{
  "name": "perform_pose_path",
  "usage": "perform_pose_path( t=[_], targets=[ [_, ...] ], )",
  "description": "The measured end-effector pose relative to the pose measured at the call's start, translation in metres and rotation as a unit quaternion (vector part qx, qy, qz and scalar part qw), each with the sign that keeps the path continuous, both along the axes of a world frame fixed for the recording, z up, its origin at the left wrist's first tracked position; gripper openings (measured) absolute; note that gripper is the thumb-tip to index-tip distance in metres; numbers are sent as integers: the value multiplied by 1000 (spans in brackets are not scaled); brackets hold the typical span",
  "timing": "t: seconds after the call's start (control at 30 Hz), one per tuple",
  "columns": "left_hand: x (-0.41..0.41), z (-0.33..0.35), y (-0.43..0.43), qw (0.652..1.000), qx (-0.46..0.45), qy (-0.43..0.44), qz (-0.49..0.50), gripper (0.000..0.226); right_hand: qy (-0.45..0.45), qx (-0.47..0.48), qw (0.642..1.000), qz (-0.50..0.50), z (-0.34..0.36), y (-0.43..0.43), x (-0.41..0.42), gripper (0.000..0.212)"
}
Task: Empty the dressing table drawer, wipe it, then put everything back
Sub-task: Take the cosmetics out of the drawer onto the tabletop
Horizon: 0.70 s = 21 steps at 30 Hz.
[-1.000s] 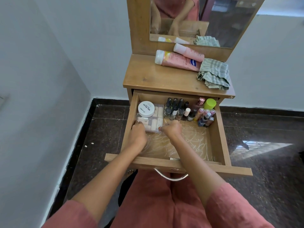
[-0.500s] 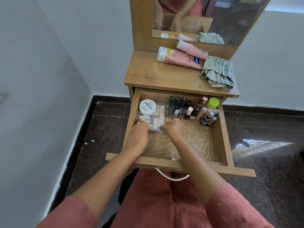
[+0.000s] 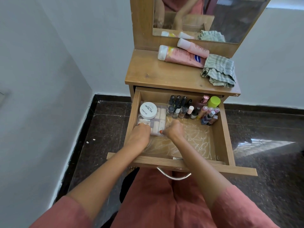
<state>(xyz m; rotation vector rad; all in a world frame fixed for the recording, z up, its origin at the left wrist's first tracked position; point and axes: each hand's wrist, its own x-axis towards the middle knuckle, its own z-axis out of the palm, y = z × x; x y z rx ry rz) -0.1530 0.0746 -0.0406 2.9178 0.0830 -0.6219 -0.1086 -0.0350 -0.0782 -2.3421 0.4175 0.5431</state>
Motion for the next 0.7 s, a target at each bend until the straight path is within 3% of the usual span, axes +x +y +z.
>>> perform_pose_path(
  t=[0.33,0.43,0.53,0.7],
  targets=[
    [-3,0,2,1000,-14,8,12,26,21,3,999,25,3,-5,-7,31],
    [2,6,3,996,-55,-36,68,26,16,24,999,20,3,-7,-8,23],
    [14,15,5,984,-96,-106,103,28,13,36,999,14,3,-9,-10,34],
    [55,13,12,972,-187,-127,67,41,15,50,999,12,6,-11,-11,30]
  ],
)
